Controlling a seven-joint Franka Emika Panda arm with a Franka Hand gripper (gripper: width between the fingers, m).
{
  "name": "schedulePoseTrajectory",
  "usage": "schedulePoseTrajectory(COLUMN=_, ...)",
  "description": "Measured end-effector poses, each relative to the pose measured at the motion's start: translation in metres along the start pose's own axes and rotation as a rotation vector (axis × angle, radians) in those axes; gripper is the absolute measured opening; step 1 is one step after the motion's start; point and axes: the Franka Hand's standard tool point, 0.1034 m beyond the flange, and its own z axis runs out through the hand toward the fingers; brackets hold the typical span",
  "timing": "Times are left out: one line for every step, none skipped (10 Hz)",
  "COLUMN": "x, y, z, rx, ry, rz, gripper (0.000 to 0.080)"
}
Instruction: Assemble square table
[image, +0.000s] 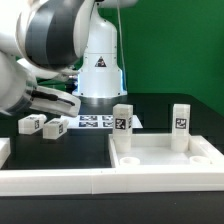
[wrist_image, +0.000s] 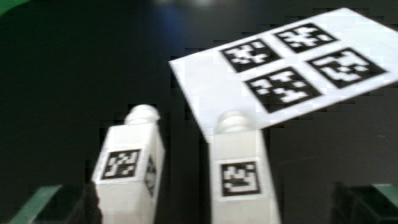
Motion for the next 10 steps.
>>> schedulePoseTrajectory(x=-0.003, y=-0.002, z=-0.005, rx=0.029, ry=0.014, rz=0.014, gripper=0.0649)
schedulePoseTrajectory(x=-0.005, y=-0.002, z=-0.007, rx=0.011, ry=0.022, rz=0.012, gripper=0.0649)
schedulePoseTrajectory(x=-0.004, y=-0.002, z=-0.006, rx=0.011, ry=0.019, rz=0.012, gripper=0.0649)
schedulePoseTrajectory(x=-0.004, y=-0.001, z=-0.006, rx=0.012, ry=0.018, rz=0.014, gripper=0.0649)
schedulePoseTrajectory(x=-0.003, y=-0.001, z=-0.006, rx=0.012, ry=0.024, rz=0.008, gripper=0.0649)
schedulePoseTrajectory(x=0.003, y=-0.001, z=-0.008, rx=0.01, ry=0.082, rz=-0.042, gripper=0.0649)
schedulePoseTrajectory(x=0.004, y=-0.003, z=-0.009, rx=0.01, ry=0.124, rz=-0.088, gripper=0.0649)
schedulePoseTrajectory(x=0.005, y=-0.005, z=-0.01, rx=0.007, ry=0.172, rz=-0.139, gripper=0.0649)
schedulePoseTrajectory(x=0.005, y=-0.008, z=-0.008, rx=0.005, ry=0.194, rz=-0.18, gripper=0.0649)
schedulePoseTrajectory(x=0.004, y=-0.007, z=-0.007, rx=0.007, ry=0.192, rz=-0.177, gripper=0.0649)
